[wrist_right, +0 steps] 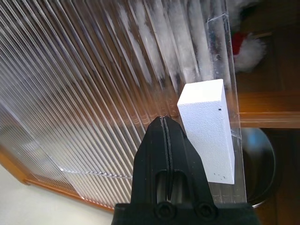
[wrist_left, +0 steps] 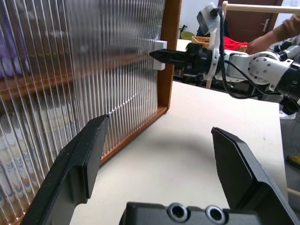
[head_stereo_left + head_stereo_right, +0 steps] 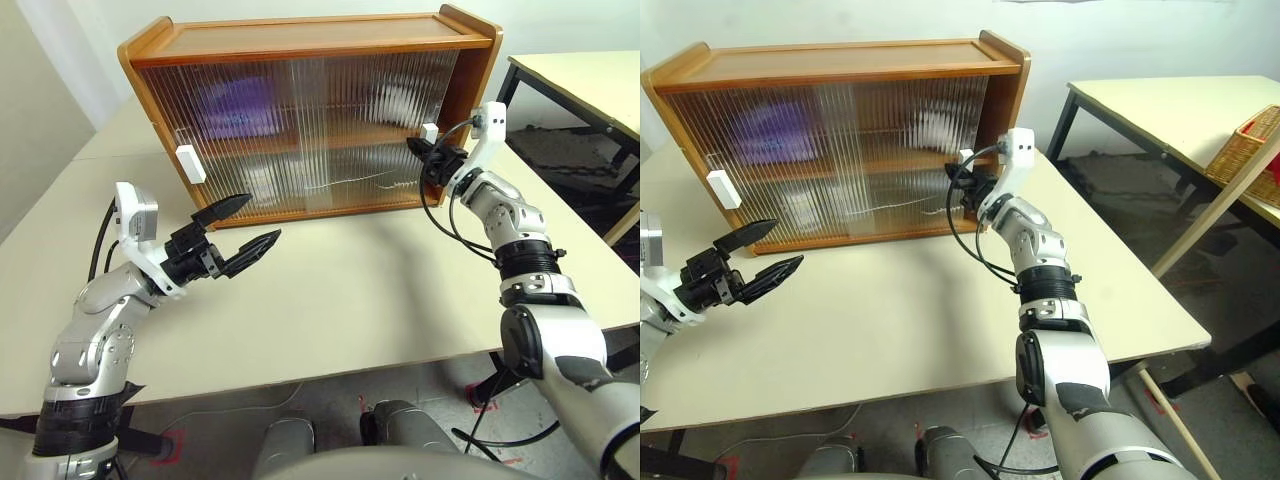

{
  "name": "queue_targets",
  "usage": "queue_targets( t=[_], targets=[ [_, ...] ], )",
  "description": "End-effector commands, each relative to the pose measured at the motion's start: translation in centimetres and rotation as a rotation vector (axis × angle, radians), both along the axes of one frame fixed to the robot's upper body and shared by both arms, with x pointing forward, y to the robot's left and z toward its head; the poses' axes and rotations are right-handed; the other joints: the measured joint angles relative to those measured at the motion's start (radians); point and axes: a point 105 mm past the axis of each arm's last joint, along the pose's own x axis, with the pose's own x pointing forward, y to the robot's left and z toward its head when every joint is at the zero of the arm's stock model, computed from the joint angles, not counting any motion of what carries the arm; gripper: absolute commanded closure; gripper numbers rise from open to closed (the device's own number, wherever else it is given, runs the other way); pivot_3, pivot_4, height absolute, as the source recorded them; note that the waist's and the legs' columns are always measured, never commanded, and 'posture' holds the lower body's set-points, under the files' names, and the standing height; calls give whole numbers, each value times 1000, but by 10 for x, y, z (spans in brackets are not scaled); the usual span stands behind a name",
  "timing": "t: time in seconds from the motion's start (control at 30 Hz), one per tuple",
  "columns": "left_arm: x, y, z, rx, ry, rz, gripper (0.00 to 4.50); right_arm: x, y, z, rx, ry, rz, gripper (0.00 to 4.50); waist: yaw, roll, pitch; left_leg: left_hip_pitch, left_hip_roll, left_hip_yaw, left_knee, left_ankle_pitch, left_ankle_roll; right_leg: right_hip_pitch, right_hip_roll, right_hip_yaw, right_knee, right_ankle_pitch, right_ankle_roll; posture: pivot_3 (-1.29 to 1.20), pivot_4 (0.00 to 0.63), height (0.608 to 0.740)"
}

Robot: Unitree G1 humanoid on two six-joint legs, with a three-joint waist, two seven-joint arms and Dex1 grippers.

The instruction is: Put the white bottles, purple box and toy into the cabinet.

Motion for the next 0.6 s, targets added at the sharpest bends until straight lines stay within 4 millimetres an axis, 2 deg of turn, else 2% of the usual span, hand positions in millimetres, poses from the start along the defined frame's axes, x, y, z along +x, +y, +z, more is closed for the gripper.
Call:
queue_targets(
  t=[0.03,0.6],
  targets=[
    [1,0,-1,17,1,-3,0,2,-30,-3,-10,15,-112,4452,0,0,0,0,0,0,0,0,0,0,0,0,0,0,0,-102,0,740],
    [4,-1,0,24,2,-25,0,-7,-66,-1,-29,14,-208,4452,-5,0,0,-1,0,2,0,1,2,0,-2,1,-1,-4,7,-132,0,740]
  ],
)
